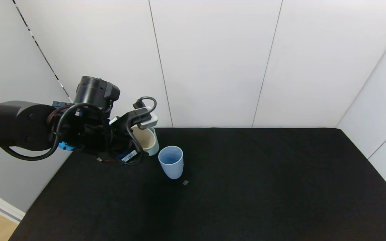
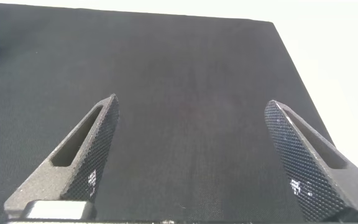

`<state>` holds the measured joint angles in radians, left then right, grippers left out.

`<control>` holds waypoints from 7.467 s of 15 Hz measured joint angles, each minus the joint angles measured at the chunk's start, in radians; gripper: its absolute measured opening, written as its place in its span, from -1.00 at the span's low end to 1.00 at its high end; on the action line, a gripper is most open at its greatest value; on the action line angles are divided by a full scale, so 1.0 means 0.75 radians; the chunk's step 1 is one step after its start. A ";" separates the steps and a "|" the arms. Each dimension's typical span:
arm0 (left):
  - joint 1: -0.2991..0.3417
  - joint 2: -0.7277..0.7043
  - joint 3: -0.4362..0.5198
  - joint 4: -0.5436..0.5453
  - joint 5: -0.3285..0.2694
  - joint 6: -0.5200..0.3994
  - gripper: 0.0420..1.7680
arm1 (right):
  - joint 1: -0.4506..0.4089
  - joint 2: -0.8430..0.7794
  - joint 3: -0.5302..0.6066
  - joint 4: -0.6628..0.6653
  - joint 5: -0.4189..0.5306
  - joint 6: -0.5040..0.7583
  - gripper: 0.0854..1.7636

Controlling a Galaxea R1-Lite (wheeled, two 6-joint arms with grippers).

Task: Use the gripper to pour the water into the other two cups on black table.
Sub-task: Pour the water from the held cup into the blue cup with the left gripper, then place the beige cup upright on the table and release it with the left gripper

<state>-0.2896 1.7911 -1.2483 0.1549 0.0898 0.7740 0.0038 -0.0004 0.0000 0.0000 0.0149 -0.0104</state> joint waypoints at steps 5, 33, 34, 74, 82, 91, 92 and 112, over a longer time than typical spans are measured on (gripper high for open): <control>-0.047 0.048 -0.009 -0.001 0.068 0.074 0.39 | 0.000 0.000 0.000 0.001 0.000 0.001 0.94; -0.141 0.230 -0.201 -0.014 0.423 0.648 0.38 | 0.001 0.000 0.000 0.000 0.000 0.000 0.94; -0.142 0.230 -0.202 -0.014 0.432 0.657 0.38 | 0.001 0.000 0.000 0.000 0.000 0.000 0.94; -0.143 -0.093 -0.029 -0.091 0.140 -0.711 0.38 | 0.001 0.000 0.000 0.000 0.000 0.000 0.94; 0.081 -0.187 0.612 -1.026 -0.054 -0.914 0.38 | 0.000 0.000 0.000 0.000 0.001 0.000 0.94; 0.369 -0.069 0.852 -1.264 -0.117 -1.019 0.38 | 0.001 0.000 0.000 0.000 0.000 0.000 0.94; 0.375 -0.032 0.860 -1.309 -0.117 -1.020 0.38 | 0.001 0.000 0.000 0.000 0.000 0.000 0.94; 0.370 0.287 0.862 -1.457 -0.126 -1.009 0.38 | 0.000 0.000 0.000 0.000 0.000 0.001 0.94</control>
<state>-0.0123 2.0066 -0.6021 -0.9377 -0.0047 0.0172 0.0038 -0.0004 0.0000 0.0000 0.0149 -0.0100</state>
